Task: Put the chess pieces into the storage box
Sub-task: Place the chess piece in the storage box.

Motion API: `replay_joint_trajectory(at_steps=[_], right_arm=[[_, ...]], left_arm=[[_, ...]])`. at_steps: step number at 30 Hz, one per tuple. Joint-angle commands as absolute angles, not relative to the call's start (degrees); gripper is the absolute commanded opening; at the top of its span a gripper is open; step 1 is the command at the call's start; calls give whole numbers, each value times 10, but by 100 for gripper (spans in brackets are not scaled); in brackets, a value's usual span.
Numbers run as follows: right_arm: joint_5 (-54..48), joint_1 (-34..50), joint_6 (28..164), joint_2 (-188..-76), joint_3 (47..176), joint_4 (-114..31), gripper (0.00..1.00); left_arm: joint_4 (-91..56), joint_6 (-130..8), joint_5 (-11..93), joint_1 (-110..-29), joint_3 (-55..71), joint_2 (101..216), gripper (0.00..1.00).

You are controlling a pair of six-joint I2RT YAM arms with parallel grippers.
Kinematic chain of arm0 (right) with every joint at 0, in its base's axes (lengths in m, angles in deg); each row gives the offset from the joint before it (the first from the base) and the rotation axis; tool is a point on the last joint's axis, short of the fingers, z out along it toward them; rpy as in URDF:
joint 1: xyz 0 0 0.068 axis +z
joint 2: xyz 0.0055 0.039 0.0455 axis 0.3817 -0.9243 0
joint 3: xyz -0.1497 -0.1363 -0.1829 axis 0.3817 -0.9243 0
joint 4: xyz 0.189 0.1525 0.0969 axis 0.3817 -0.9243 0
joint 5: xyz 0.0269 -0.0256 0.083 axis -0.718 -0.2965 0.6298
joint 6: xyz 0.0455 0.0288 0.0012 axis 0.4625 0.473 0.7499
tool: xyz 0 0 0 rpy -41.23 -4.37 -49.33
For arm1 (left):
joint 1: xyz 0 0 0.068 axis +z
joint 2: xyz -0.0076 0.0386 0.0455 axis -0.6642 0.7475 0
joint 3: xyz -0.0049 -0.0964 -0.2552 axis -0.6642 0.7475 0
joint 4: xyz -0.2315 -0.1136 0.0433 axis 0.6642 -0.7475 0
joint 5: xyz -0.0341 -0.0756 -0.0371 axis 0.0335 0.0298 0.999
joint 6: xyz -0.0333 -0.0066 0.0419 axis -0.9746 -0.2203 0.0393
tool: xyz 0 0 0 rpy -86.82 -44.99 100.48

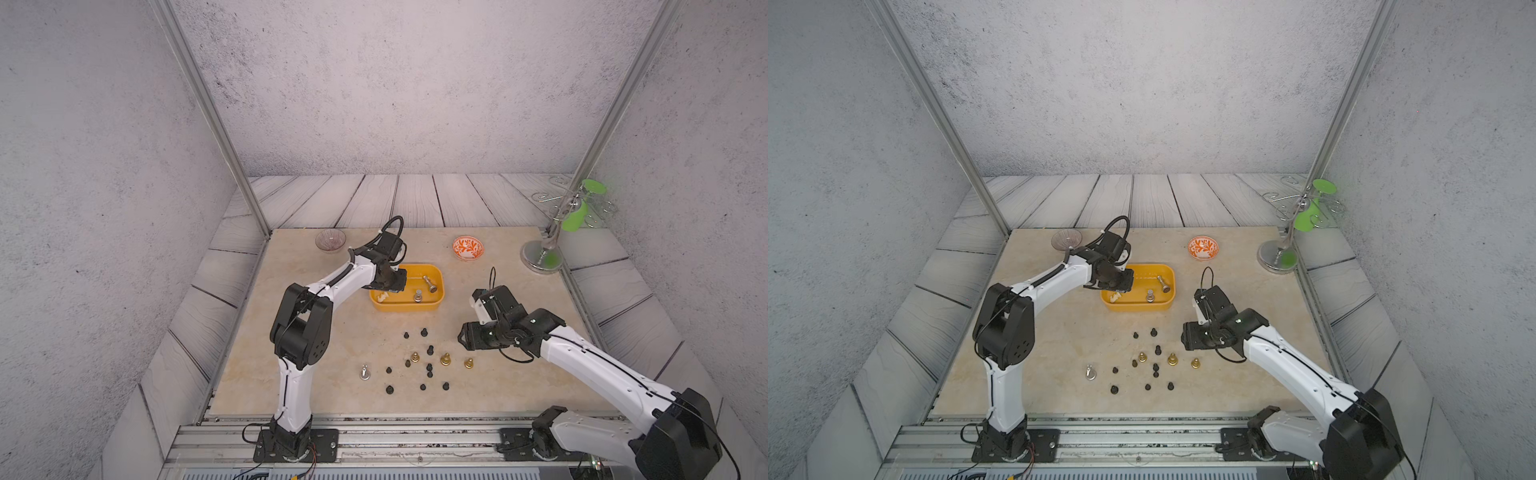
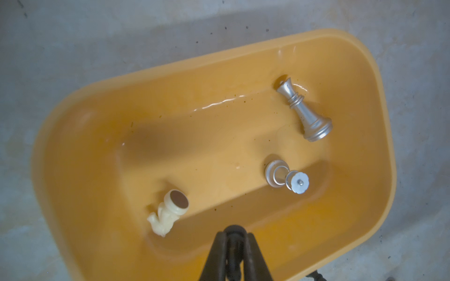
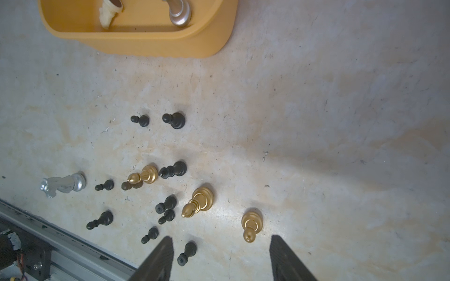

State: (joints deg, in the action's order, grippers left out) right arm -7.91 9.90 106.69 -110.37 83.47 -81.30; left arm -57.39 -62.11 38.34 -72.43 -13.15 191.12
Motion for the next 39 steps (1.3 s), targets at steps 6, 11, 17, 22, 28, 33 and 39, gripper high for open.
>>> replay_joint_trajectory(at_steps=[6,11,17,22,28,33,39], right_arm=[[-87,101,1073,-1081,821,-818,64],[-85,101,1071,-1086,824,-820,64],[-90,100,1071,-1085,826,-821,64],[-90,100,1074,-1084,825,-822,64],[-94,100,1070,-1084,829,-828,64],[-92,101,1073,-1085,827,-826,64],[-92,101,1071,-1085,828,-827,64]], left_arm=[[-584,-617,387,-717,-160,1946,0],[-593,-620,395,-717,-187,1979,1],[-583,-631,413,-715,-201,2000,3],[-582,-637,417,-714,-212,2007,8],[-582,-640,421,-713,-214,2001,16],[-580,-641,427,-712,-211,1990,22],[-579,-641,429,-710,-208,1981,25]])
